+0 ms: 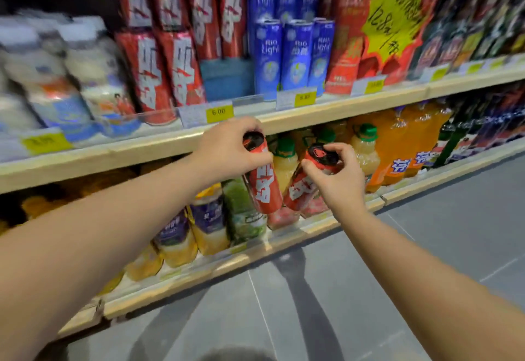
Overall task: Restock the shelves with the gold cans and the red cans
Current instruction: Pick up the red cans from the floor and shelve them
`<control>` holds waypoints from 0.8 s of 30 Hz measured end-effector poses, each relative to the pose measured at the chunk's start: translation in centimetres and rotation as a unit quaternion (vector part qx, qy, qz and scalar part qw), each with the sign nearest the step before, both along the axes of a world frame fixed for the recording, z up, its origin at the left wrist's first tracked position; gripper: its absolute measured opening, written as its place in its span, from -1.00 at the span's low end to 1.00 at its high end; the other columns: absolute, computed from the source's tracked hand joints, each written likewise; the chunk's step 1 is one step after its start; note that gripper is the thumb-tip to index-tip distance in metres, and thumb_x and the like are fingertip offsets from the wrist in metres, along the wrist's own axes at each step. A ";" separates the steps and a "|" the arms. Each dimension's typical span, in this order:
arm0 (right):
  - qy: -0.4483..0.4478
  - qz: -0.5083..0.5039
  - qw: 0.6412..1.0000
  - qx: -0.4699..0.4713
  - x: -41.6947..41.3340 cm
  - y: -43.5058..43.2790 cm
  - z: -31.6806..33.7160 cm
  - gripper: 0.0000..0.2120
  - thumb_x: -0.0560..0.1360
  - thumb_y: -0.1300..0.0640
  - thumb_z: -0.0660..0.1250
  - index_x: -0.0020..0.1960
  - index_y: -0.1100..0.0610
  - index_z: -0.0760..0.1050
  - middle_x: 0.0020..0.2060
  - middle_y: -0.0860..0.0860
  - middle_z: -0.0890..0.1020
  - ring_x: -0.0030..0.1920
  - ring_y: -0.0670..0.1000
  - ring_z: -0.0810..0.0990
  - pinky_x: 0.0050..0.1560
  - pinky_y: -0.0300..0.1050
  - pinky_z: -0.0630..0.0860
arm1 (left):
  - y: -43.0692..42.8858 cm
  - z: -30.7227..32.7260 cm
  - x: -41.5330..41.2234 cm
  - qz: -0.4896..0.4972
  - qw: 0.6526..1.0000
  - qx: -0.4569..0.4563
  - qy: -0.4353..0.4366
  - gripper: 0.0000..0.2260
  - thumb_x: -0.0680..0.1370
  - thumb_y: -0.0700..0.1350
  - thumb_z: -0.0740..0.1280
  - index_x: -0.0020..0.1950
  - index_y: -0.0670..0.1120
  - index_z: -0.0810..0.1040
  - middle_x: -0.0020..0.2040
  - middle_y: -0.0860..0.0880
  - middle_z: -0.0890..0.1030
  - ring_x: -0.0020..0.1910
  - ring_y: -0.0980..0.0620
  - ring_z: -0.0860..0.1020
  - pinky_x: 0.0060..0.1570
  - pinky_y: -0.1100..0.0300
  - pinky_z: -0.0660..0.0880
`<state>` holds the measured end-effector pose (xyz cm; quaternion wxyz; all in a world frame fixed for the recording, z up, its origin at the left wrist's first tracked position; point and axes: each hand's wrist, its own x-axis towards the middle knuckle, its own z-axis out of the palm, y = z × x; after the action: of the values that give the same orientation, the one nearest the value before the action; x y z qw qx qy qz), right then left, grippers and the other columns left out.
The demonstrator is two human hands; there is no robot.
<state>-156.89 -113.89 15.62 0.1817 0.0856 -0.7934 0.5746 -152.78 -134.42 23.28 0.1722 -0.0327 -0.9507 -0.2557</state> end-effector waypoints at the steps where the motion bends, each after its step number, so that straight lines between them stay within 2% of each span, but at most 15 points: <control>1: 0.021 0.006 1.000 -0.007 -0.4 -0.4 1.6 -0.65 0.20 -0.21 0.43 -0.08 -0.24 0.40 -0.16 -0.30 0.54 -0.09 -0.39 0.50 -0.06 -0.26 0.47 | -0.3 1.5 0.1 0.002 1.000 -0.008 0.014 -0.75 0.29 0.12 0.42 -0.07 0.14 0.53 -0.02 0.06 0.60 0.00 0.01 0.53 -0.09 0.17 0.42; 3: 0.056 0.020 0.998 -0.024 -1.2 -1.4 4.7 -0.66 0.22 -0.17 0.46 -0.06 -0.19 0.44 -0.16 -0.30 0.56 -0.10 -0.33 0.53 0.00 -0.19 0.50 | -0.9 4.3 0.4 0.001 0.999 -0.019 0.042 -0.73 0.32 0.12 0.42 -0.01 0.16 0.55 0.02 0.08 0.59 0.04 0.05 0.51 -0.09 0.20 0.36; 6: 0.116 0.045 0.992 -0.029 -1.9 -3.0 9.0 -0.65 0.21 -0.16 0.44 -0.05 -0.11 0.48 -0.20 -0.38 0.56 -0.15 -0.39 0.52 -0.06 -0.37 0.43 | -1.9 8.3 1.0 0.009 0.996 -0.014 0.085 -0.70 0.32 0.13 0.41 0.03 0.17 0.56 0.02 0.19 0.55 0.06 0.13 0.49 -0.06 0.22 0.34; 12: 0.207 0.093 0.974 -0.023 -3.1 -4.6 15.5 -0.67 0.25 -0.16 0.40 -0.04 -0.11 0.46 -0.13 -0.48 0.51 -0.10 -0.33 0.53 -0.09 -0.39 0.43 | -3.6 14.4 0.8 0.040 0.988 -0.031 0.145 -0.60 0.29 0.22 0.34 0.11 0.23 0.50 0.11 0.18 0.48 0.04 0.17 0.43 -0.11 0.19 0.38; 16: 0.235 0.089 0.968 -0.022 -4.0 -4.9 17.6 -0.69 0.30 -0.18 0.40 -0.01 -0.19 0.43 -0.09 -0.48 0.50 -0.07 -0.31 0.54 -0.09 -0.28 0.48 | -4.3 16.9 -0.1 0.049 0.977 -0.070 0.194 -0.59 0.32 0.20 0.35 0.15 0.21 0.50 0.06 0.15 0.48 0.00 0.19 0.43 -0.14 0.22 0.35; 20: 0.255 0.084 0.962 -0.042 -4.3 -5.2 18.2 -0.72 0.33 -0.14 0.41 0.00 -0.24 0.41 -0.06 -0.48 0.50 -0.04 -0.29 0.53 -0.04 -0.23 0.48 | -4.5 17.4 -1.2 0.034 0.972 -0.145 0.182 -0.55 0.35 0.16 0.37 0.23 0.14 0.47 0.17 0.05 0.51 0.12 0.08 0.48 -0.08 0.16 0.41; 24: 0.254 0.084 0.962 -0.054 -4.7 -5.5 18.2 -0.69 0.35 -0.13 0.41 0.05 -0.17 0.43 -0.05 -0.49 0.49 0.00 -0.25 0.52 0.02 -0.20 0.49 | -5.1 16.6 -2.3 0.044 0.969 -0.202 0.132 -0.53 0.40 0.12 0.39 0.29 0.14 0.43 0.24 0.00 0.48 0.17 -0.01 0.49 -0.03 0.12 0.40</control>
<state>-161.58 -119.34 33.86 0.3327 0.2850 -0.6791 0.5889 -155.07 -139.47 39.90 0.2971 -0.0588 -0.9520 -0.0440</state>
